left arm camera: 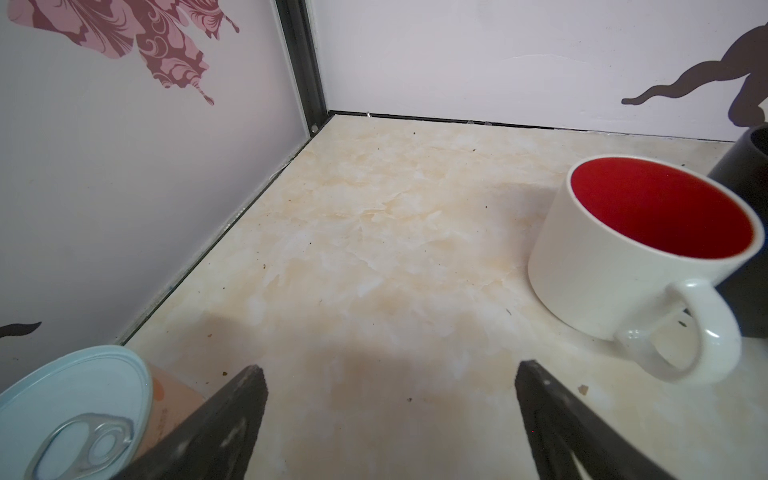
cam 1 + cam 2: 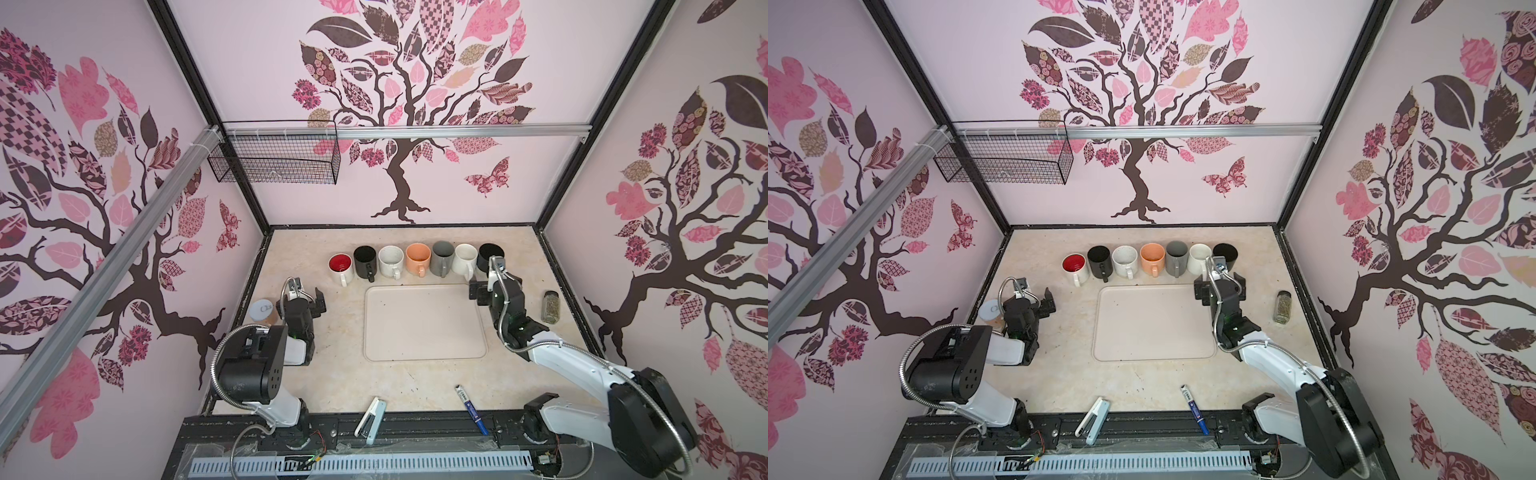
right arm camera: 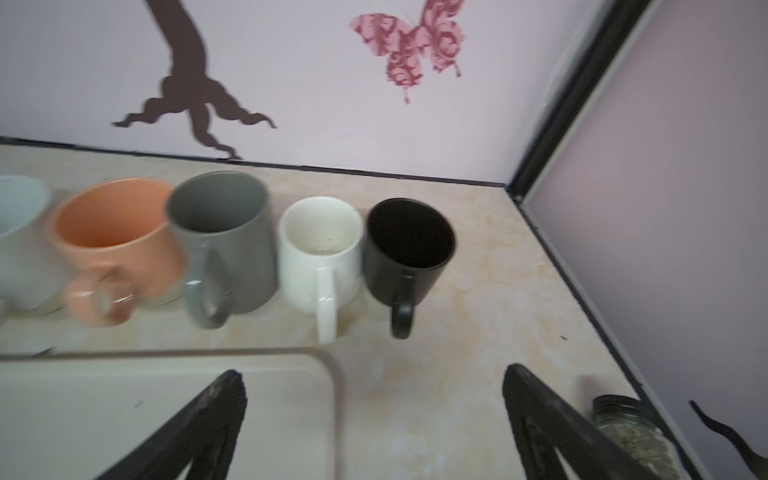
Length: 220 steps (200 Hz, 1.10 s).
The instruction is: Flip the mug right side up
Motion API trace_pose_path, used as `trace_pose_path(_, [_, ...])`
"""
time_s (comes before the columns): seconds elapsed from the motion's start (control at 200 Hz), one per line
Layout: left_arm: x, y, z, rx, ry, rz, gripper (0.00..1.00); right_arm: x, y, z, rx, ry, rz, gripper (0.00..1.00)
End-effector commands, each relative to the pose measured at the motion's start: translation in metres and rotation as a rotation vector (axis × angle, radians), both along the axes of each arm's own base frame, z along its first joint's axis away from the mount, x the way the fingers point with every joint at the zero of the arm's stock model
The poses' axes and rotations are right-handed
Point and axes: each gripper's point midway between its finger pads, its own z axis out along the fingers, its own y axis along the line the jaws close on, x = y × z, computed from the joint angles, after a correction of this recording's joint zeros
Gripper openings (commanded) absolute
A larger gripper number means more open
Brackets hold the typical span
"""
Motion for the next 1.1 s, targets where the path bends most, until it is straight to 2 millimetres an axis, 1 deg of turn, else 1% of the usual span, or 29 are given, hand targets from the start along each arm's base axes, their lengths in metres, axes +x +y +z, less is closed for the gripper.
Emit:
trace_pose_path(0.0, [0.010, 0.001, 0.019, -0.008, -0.068, 0.003, 0.96, 0.017, -0.037, -0.014, 0.046, -0.029, -0.056, 1.00])
trace_pose_path(0.05, [0.010, 0.000, 0.019, -0.009, -0.064, 0.001, 0.96, 0.014, -0.042, -0.024, 0.074, -0.059, -0.061, 1.00])
trace_pose_path(0.075, [0.010, 0.000, 0.019, -0.010, -0.067, 0.003, 0.96, 0.013, -0.041, -0.030, 0.075, -0.067, -0.051, 1.00])
trace_pose_path(0.09, [0.010, 0.001, 0.019, -0.009, -0.066, 0.005, 0.96, 0.014, -0.041, -0.030, 0.088, -0.082, -0.053, 1.00])
trace_pose_path(0.12, [0.011, 0.001, 0.019, -0.008, -0.066, 0.003, 0.96, 0.015, -0.038, -0.037, 0.108, -0.061, -0.041, 1.00])
trace_pose_path(0.18, [0.011, 0.000, 0.020, -0.009, -0.067, 0.003, 0.96, 0.017, -0.030, -0.059, 0.105, -0.004, 0.004, 1.00])
trace_pose_path(0.2, [0.011, 0.000, 0.018, -0.010, -0.063, 0.002, 0.96, 0.016, -0.031, -0.064, 0.102, -0.012, -0.003, 1.00])
trace_pose_path(0.21, [0.011, 0.000, 0.018, -0.009, -0.062, 0.001, 0.96, 0.013, -0.032, -0.070, 0.102, -0.008, -0.006, 1.00])
trace_pose_path(0.235, [0.012, 0.000, 0.019, -0.009, -0.062, 0.000, 0.96, 0.011, -0.033, -0.062, 0.108, -0.089, -0.006, 1.00])
trace_pose_path(0.24, [0.012, 0.000, 0.019, -0.008, -0.062, -0.001, 0.96, 0.010, -0.034, -0.064, 0.105, -0.091, -0.011, 1.00])
trace_pose_path(0.245, [0.012, 0.000, 0.019, -0.008, -0.062, -0.001, 0.96, 0.010, -0.035, -0.061, 0.104, -0.110, -0.013, 1.00])
trace_pose_path(0.27, [0.012, 0.000, 0.019, -0.007, -0.062, 0.000, 0.96, 0.008, -0.035, -0.057, 0.112, -0.120, -0.014, 1.00])
trace_pose_path(0.315, [0.012, 0.000, 0.018, -0.007, -0.059, -0.001, 0.96, 0.005, -0.035, -0.063, 0.125, -0.064, -0.019, 1.00])
trace_pose_path(0.365, [0.012, 0.000, 0.019, -0.007, -0.062, -0.002, 0.96, -0.001, -0.035, -0.062, 0.139, -0.107, 0.004, 1.00])
trace_pose_path(0.39, [0.012, -0.001, 0.019, -0.006, -0.060, -0.003, 0.96, -0.003, -0.038, -0.067, 0.153, -0.110, 0.006, 1.00])
trace_pose_path(0.43, [0.012, -0.001, 0.018, -0.007, -0.058, -0.003, 0.96, -0.003, -0.042, -0.067, 0.160, -0.142, 0.000, 1.00])
trace_pose_path(0.455, [0.012, -0.001, 0.019, -0.006, -0.061, -0.002, 0.96, -0.002, -0.041, -0.064, 0.159, -0.164, 0.008, 1.00])
trace_pose_path(0.57, [0.012, -0.001, 0.018, -0.005, -0.057, -0.004, 0.96, 0.002, -0.040, -0.071, 0.167, -0.092, 0.003, 1.00])
trace_pose_path(0.69, [0.012, 0.000, 0.018, -0.007, -0.058, -0.002, 0.96, -0.001, -0.041, -0.066, 0.161, -0.127, 0.007, 1.00])
trace_pose_path(1.095, [0.013, -0.001, 0.019, -0.006, -0.058, -0.004, 0.96, 0.000, -0.040, -0.068, 0.161, -0.118, 0.009, 1.00])
